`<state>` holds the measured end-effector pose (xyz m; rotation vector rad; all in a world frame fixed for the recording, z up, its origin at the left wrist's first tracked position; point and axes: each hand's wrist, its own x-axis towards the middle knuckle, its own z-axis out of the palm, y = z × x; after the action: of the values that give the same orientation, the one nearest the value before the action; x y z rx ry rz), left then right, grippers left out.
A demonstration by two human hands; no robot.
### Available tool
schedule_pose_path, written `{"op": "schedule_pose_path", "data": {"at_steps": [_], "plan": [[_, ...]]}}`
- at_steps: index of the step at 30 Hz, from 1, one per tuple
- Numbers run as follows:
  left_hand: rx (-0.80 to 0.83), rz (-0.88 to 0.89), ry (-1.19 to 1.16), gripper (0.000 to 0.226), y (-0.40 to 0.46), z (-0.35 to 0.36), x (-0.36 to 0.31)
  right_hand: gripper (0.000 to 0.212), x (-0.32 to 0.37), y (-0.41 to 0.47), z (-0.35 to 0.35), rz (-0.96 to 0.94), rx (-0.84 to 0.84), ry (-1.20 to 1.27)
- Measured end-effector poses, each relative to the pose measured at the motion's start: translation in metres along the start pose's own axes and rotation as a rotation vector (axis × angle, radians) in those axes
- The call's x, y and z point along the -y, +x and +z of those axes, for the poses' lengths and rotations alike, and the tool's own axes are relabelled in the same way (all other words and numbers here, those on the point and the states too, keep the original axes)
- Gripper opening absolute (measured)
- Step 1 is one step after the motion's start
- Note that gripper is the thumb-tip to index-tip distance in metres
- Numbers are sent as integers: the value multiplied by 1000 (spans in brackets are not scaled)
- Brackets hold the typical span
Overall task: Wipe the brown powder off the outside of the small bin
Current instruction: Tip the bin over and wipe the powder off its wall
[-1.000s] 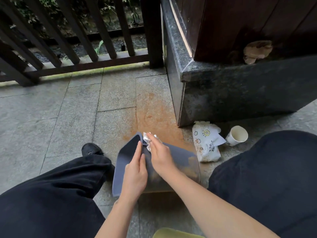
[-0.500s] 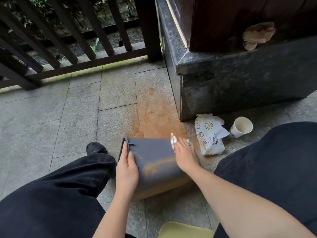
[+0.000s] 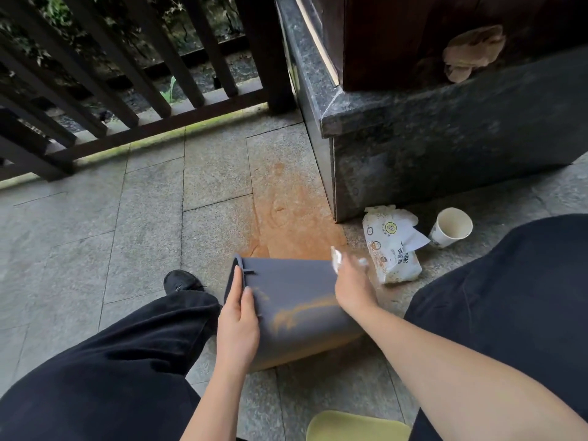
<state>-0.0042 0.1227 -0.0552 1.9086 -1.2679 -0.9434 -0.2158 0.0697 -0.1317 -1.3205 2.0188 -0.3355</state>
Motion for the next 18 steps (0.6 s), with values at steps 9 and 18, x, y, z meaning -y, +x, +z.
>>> {"op": "schedule_pose_path", "data": {"at_steps": [9,18], "plan": [[87,74,38,49,-9,11,-9,55,84,-33,12,-614,254,206],[-49,-39,9,47,-3,2,-3,80,6,-5,-7,-233,157,-14]]}}
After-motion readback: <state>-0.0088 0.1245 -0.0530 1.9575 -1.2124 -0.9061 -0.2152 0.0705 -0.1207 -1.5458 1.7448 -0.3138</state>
